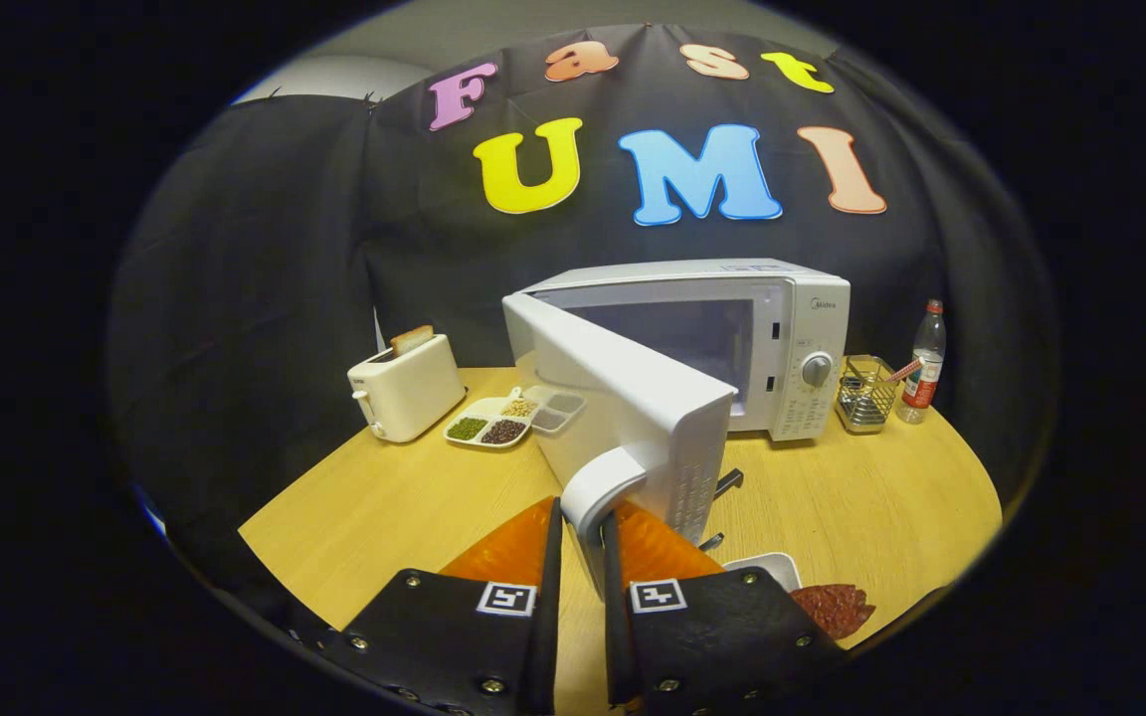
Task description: Open the microwave, put the food inside, and close the microwave door.
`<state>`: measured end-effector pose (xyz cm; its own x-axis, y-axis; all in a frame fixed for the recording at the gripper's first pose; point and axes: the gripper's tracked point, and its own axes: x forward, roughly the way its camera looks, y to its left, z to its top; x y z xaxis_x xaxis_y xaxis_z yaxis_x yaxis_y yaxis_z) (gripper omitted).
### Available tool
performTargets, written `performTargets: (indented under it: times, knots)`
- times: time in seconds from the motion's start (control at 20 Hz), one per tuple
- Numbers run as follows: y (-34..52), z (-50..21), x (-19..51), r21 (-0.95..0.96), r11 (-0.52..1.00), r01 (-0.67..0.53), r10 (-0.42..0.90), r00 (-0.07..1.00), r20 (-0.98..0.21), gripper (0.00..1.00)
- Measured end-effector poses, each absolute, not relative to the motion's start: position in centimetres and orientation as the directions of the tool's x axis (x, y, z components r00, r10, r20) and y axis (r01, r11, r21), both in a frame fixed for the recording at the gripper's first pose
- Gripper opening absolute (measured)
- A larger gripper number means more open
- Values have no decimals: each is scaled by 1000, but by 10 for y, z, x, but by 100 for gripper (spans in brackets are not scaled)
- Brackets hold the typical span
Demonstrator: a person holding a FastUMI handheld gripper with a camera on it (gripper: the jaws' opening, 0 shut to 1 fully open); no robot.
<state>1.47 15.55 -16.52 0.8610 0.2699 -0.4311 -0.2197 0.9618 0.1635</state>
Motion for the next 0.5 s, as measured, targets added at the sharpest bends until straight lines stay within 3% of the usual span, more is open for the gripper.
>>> performTargets:
  times: [0.5]
  knots:
    - [209,-165,-9,138,968,-210,250,864,-437,20]
